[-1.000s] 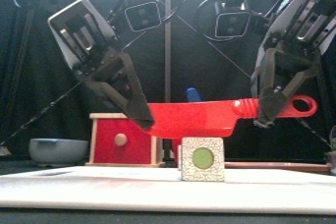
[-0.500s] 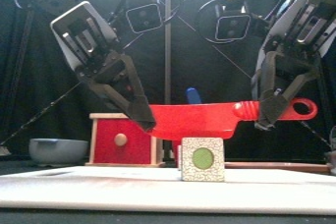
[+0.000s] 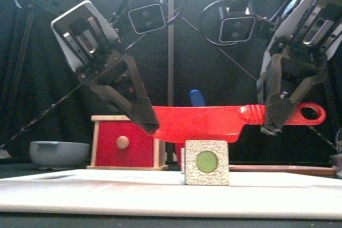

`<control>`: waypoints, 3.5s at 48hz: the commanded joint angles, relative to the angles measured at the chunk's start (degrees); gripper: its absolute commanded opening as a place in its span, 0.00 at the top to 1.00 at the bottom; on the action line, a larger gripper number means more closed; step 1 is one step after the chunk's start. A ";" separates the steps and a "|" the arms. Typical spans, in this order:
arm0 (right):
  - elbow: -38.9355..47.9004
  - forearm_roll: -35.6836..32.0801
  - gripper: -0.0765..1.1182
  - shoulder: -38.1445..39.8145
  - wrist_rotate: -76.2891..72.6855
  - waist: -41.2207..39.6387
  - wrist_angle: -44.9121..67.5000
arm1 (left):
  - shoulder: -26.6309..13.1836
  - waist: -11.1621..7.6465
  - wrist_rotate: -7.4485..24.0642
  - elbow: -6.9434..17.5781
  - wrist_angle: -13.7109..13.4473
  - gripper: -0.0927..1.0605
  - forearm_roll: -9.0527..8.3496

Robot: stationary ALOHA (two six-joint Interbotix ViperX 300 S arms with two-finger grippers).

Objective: Place sushi on board then cut the sushi with the knife then place the pieces on the plate
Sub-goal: Cut the sushi into 4 pieces

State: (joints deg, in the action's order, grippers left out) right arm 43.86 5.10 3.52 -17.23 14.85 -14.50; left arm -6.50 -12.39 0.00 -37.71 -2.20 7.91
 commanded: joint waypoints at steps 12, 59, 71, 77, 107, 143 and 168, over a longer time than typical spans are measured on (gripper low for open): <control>-1.05 0.09 0.67 -1.05 0.09 0.35 0.09 | -0.79 0.09 0.00 0.18 -0.18 0.49 0.70; -3.96 3.78 0.67 -4.92 0.00 3.34 0.09 | -2.02 -1.85 -0.09 0.35 -0.26 0.49 3.78; -4.39 2.46 0.67 -3.60 0.18 3.08 -2.72 | -1.41 -1.85 0.18 0.53 -0.35 0.49 3.69; -4.83 0.44 0.67 -1.05 0.18 2.37 -4.92 | 0.35 -1.49 0.18 0.70 -0.53 0.49 3.43; -5.71 -9.58 0.67 8.09 0.18 -3.60 -6.59 | 9.14 2.81 0.18 0.44 0.26 0.49 -10.02; -3.96 -9.58 0.67 10.37 0.00 -5.27 -6.59 | 10.90 5.62 0.26 -2.72 10.90 0.23 -11.87; 7.12 4.57 0.67 26.28 -0.09 -2.46 -15.38 | 15.73 5.98 0.09 -9.93 15.29 0.21 -11.43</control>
State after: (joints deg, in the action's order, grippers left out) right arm 50.10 6.68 25.93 -17.31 11.34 -29.44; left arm 8.26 -6.77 0.09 -47.72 11.78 -3.87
